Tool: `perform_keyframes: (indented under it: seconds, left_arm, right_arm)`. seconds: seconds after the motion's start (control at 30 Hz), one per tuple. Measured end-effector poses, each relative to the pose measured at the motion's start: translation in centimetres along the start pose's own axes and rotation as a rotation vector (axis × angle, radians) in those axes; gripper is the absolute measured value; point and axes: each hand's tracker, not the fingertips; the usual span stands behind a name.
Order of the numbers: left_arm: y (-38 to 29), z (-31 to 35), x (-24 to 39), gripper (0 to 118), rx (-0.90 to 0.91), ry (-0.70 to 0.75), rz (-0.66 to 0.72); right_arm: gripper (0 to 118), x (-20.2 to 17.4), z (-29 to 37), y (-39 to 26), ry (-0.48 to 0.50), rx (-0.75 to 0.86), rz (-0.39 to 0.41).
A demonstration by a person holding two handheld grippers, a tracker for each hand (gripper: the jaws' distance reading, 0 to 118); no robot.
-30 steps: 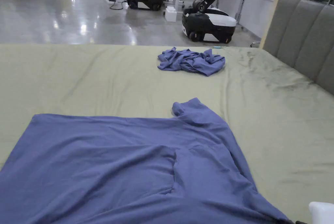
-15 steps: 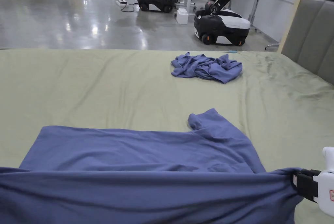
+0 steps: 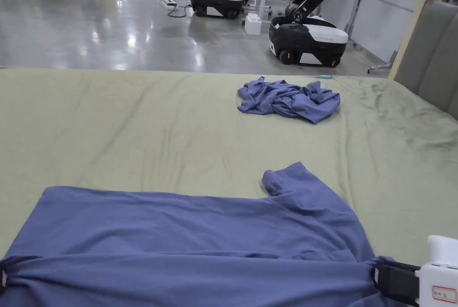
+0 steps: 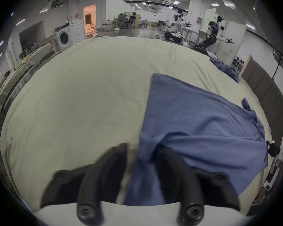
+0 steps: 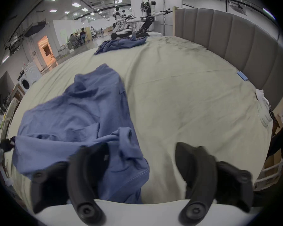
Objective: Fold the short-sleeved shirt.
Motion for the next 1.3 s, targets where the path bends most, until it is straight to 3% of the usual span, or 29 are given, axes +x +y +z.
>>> perform_keyframes:
  seconds: [0.07, 0.2, 0.23, 0.27, 0.3, 0.33, 0.4, 0.5, 0.6, 0.67, 0.73, 0.83, 0.97, 1.03, 1.07, 1.1, 1.13, 1.23, 1.27, 1.3]
  left_arm:
    - [-0.9, 3.1, -1.5, 81, 0.050, -0.034, 0.044]
    - [-3.2, 10.5, -3.3, 82, 0.173, -0.072, 0.042]
    - [-4.0, 12.4, -3.6, 75, 0.202, -0.091, 0.044]
    - [-4.9, 13.4, -3.6, 54, 0.217, -0.098, 0.060]
    - [-6.0, 14.4, -3.7, 5, 0.227, -0.086, 0.086]
    - [-6.9, 14.6, -3.6, 0, 0.215, -0.056, 0.103]
    - [-8.3, 14.8, -4.0, 0, 0.195, -0.039, 0.159]
    - [-9.6, 13.7, -3.7, 0, 0.161, 0.015, 0.090]
    - [-9.0, 12.5, -3.9, 0, 0.156, -0.066, 0.077]
    - [-8.2, 10.7, -4.5, 21, 0.177, -0.139, 0.081]
    - [-7.0, 8.8, -4.5, 66, 0.172, -0.143, 0.058]
    - [-5.7, 6.0, -3.9, 82, 0.056, -0.170, 0.003]
    - [-6.0, 3.2, -2.7, 79, -0.066, -0.172, -0.057]
    - [-6.7, 3.0, -1.8, 53, -0.062, -0.058, -0.089]
    - [-6.7, 3.7, -1.8, 43, -0.029, -0.072, -0.089]
    - [-6.6, 4.2, -2.1, 25, -0.026, -0.108, -0.062]
    - [-6.5, 4.3, -2.3, 18, -0.041, -0.103, -0.011]
    - [-6.8, 4.5, -1.9, 16, -0.054, -0.110, 0.004]
    - [-6.9, 4.3, -1.6, 16, -0.057, -0.093, -0.034]
    - [-6.9, 4.1, -1.2, 16, -0.054, -0.075, -0.072]
  right_arm:
    - [93, 0.9, 3.0, -0.4, 0.043, 0.102, -0.066]
    - [93, 1.5, 9.2, -2.9, 0.083, 0.242, -0.118]
    - [87, 1.4, 10.3, -3.9, 0.087, 0.222, -0.112]
    - [68, 1.2, 11.2, -4.9, 0.103, 0.214, -0.111]
    - [10, 0.8, 11.9, -6.2, 0.142, 0.194, -0.101]
    - [2, 0.3, 12.3, -7.6, 0.150, 0.169, -0.097]
    - [2, -0.1, 12.7, -9.5, 0.151, 0.156, -0.113]
    - [2, -1.5, 13.0, -11.7, 0.213, 0.084, -0.098]
    - [2, -3.4, 12.5, -12.5, 0.224, 0.052, -0.022]
    - [2, -4.3, 13.2, -11.9, 0.236, 0.046, -0.018]
    - [2, -4.7, 13.4, -11.5, 0.278, 0.054, -0.039]
    - [2, -4.6, 13.9, -11.0, 0.288, 0.073, -0.053]
    - [2, -4.3, 14.2, -10.4, 0.273, 0.083, -0.034]
    - [2, -4.2, 14.1, -10.1, 0.244, 0.079, -0.013]
    - [2, -4.2, 14.0, -10.0, 0.223, 0.078, -0.004]
    - [2, -4.0, 13.7, -9.9, 0.201, 0.074, 0.002]
    - [2, -3.7, 13.3, -9.6, 0.189, 0.067, 0.004]
    - [3, -3.6, 11.9, -8.6, 0.118, 0.062, 0.037]
    - [6, -3.6, 11.3, -8.2, 0.089, 0.058, 0.061]
    - [33, -3.5, 10.6, -7.9, 0.067, 0.060, 0.084]
